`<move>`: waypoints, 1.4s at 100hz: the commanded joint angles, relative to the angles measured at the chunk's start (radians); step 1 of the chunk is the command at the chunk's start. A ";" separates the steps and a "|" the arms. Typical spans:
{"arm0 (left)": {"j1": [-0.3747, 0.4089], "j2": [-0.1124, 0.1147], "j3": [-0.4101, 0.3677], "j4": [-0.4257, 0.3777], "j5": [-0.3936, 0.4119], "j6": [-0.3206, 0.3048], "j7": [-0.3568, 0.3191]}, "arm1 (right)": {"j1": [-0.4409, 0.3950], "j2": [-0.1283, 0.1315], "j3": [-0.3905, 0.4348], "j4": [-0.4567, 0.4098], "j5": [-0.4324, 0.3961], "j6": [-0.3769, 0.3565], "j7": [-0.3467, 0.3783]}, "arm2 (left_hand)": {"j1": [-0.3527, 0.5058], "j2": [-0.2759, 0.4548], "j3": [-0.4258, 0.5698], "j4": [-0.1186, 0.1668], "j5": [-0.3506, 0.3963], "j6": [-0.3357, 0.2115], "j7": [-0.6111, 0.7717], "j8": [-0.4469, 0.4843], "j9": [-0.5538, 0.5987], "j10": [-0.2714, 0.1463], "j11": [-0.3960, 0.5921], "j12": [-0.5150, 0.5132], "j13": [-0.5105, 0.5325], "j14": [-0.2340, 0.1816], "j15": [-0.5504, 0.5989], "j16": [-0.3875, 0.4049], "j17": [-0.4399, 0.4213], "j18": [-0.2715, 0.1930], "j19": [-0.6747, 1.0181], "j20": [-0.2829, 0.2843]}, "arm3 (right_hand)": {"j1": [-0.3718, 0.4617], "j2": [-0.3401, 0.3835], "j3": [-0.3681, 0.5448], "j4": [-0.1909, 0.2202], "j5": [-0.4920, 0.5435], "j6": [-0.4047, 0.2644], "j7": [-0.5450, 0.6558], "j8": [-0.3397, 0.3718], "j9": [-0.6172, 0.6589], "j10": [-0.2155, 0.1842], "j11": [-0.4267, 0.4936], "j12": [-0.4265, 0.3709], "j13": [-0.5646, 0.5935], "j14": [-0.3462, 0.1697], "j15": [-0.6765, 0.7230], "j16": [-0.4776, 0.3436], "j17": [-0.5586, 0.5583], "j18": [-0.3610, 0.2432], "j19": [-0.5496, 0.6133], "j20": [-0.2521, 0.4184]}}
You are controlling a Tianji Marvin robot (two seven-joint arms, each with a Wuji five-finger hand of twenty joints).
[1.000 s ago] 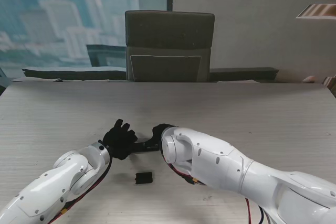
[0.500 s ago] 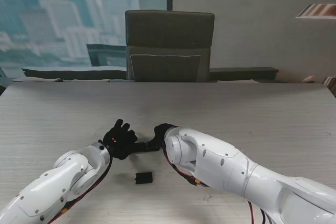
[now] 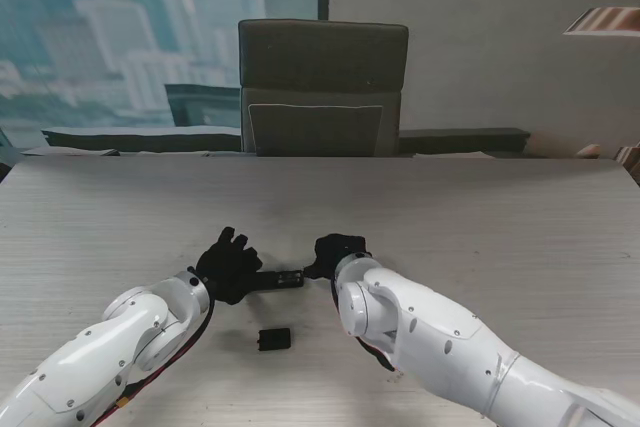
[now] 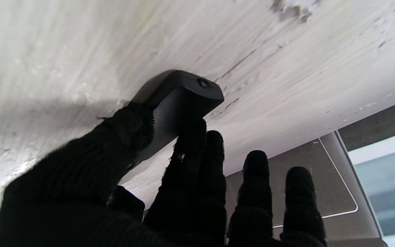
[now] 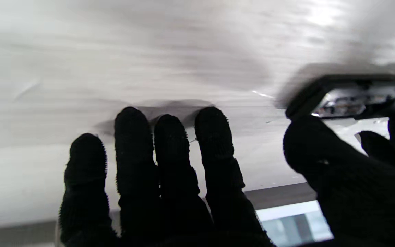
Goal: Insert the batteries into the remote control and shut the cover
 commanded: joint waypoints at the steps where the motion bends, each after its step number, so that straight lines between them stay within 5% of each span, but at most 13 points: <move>1: 0.027 0.003 0.019 0.051 0.009 0.004 -0.040 | -0.054 0.036 0.005 -0.012 -0.010 -0.021 0.005 | 0.189 -0.017 -0.043 0.077 0.067 -0.275 0.149 0.044 -0.014 0.004 -0.008 -0.004 -0.028 0.008 -0.014 -0.002 -0.024 0.013 -0.012 -0.008 | -0.028 -0.032 0.003 0.022 -0.090 0.022 -0.324 -0.095 -0.053 0.024 -0.098 -0.052 -0.037 -0.012 -0.078 -0.027 -0.032 0.015 -0.046 -0.033; 36: 0.030 0.003 0.017 0.050 0.011 0.008 -0.039 | -0.252 0.111 0.134 -0.241 -0.208 -0.186 -0.013 | 0.189 -0.017 -0.043 0.078 0.068 -0.272 0.148 0.043 -0.014 0.005 -0.008 -0.004 -0.029 0.008 -0.014 -0.002 -0.024 0.014 -0.011 -0.007 | 0.017 -0.110 0.055 0.024 -0.204 -0.036 -0.270 -0.097 -0.145 -0.001 -0.112 -0.051 -0.073 -0.033 -0.156 -0.048 -0.024 0.000 -0.046 -0.061; 68: 0.030 0.003 0.017 0.051 0.011 0.005 -0.036 | -0.370 0.141 0.185 -0.362 -0.282 -0.361 -0.019 | 0.189 -0.015 -0.045 0.078 0.067 -0.272 0.148 0.043 -0.015 0.006 -0.008 -0.004 -0.029 0.007 -0.014 -0.002 -0.023 0.013 -0.009 -0.006 | 0.061 -0.214 0.139 0.011 -0.188 -0.146 -0.234 -0.088 -0.159 -0.022 -0.111 -0.050 -0.079 -0.058 -0.171 -0.051 -0.022 -0.012 -0.049 -0.071; 114: 0.036 0.002 0.009 0.057 0.003 0.000 -0.016 | -0.277 0.156 0.036 -0.275 -0.337 -0.456 -0.034 | 0.189 -0.014 -0.046 0.078 0.068 -0.272 0.147 0.043 -0.011 0.005 -0.008 -0.004 -0.021 0.009 -0.011 -0.001 -0.018 0.014 -0.004 -0.004 | -0.005 -0.384 0.174 -0.032 -0.200 -0.028 -0.278 -0.112 -0.246 -0.042 -0.096 -0.041 -0.127 -0.094 -0.195 -0.052 -0.035 -0.038 -0.067 -0.089; 133: 0.035 0.001 0.008 0.060 -0.003 0.000 -0.014 | -0.202 0.151 -0.057 -0.203 -0.347 -0.436 -0.052 | 0.190 -0.014 -0.046 0.078 0.068 -0.273 0.147 0.043 -0.011 0.005 -0.008 -0.004 -0.021 0.008 -0.012 -0.001 -0.018 0.014 -0.004 -0.003 | 0.018 -0.370 0.178 -0.026 -0.172 -0.048 -0.231 -0.094 -0.191 -0.046 -0.072 -0.035 -0.066 -0.095 -0.167 -0.043 0.010 -0.034 -0.039 -0.080; 140: 0.035 0.001 0.008 0.061 -0.004 -0.001 -0.015 | -0.183 0.146 -0.081 -0.184 -0.334 -0.426 -0.054 | 0.189 -0.014 -0.047 0.078 0.068 -0.272 0.147 0.043 -0.010 0.005 -0.008 -0.004 -0.022 0.014 -0.013 -0.001 -0.018 0.014 -0.004 -0.003 | 0.052 -0.306 0.177 -0.011 -0.122 -0.072 -0.203 -0.083 -0.134 -0.056 -0.066 -0.036 -0.023 -0.093 -0.152 -0.043 0.034 -0.030 -0.030 -0.077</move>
